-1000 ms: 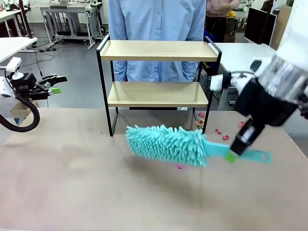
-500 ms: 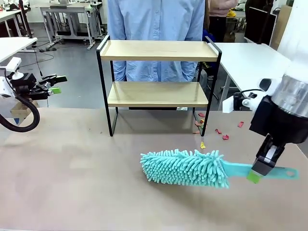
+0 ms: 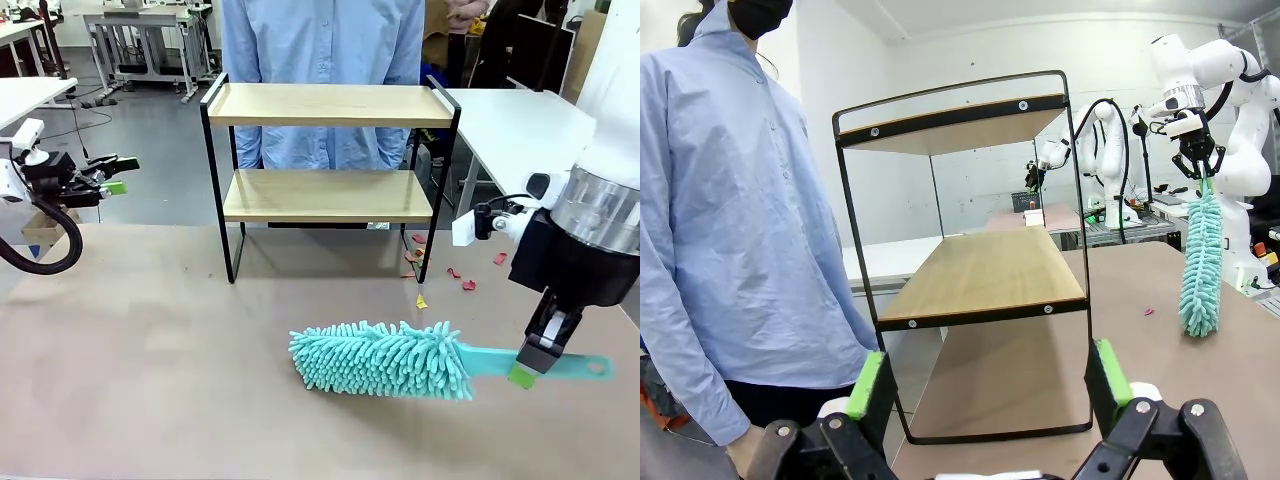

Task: Clean the shelf.
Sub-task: Hand the Duster back to the human.

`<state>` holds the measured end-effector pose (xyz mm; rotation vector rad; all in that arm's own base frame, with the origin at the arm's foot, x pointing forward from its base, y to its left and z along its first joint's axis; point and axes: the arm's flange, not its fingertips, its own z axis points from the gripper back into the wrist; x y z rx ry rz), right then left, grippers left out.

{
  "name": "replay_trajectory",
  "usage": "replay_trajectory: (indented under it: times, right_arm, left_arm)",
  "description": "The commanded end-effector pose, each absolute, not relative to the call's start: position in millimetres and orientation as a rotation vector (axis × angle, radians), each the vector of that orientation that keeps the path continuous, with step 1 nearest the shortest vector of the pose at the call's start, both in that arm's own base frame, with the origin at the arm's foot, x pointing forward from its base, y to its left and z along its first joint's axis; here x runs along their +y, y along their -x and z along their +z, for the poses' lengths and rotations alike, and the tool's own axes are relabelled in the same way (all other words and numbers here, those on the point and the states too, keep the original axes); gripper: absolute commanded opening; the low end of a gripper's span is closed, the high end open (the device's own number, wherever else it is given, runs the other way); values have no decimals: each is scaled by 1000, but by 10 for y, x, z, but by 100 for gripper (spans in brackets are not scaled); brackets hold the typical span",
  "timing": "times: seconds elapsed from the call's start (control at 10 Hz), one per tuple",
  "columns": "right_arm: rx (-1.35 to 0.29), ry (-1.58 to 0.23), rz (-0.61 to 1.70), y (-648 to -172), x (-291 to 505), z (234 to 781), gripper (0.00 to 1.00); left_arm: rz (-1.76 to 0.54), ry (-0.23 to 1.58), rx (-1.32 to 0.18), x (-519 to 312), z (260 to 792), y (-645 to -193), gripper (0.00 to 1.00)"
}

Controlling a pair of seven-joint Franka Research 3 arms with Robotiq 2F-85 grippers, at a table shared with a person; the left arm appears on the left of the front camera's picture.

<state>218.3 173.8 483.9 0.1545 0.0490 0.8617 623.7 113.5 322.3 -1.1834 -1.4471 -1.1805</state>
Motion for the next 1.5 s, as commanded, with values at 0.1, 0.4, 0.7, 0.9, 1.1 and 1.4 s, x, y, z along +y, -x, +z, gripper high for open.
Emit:
replay_trajectory:
  times: [0.1,0.4,0.7,0.9,1.1,1.4]
  right_arm:
    - [35,-170,857,-2208,1754,4851,13]
    - [35,-170,857,-2208,1754,4851,13]
    - [-152,-233,972,-2747,1391,5016,13]
    - [-276,-294,1121,-3074,1124,4996,13]
    - [-409,-342,1239,-3317,933,4934,13]
    - [-563,-358,1372,-3733,963,4877,13]
  left_arm:
    - [-1187,1176,-1453,1134,3253,-6229,100]
    - [-1187,1176,-1453,1134,3253,-6229,100]
    - [-1239,1154,-1326,899,3205,-6120,100]
    - [-1173,1166,-1283,562,3082,-5768,100]
    - [-1160,1155,-1265,113,3094,-5223,100]
    - [-1072,1108,-1289,-219,3128,-4555,100]
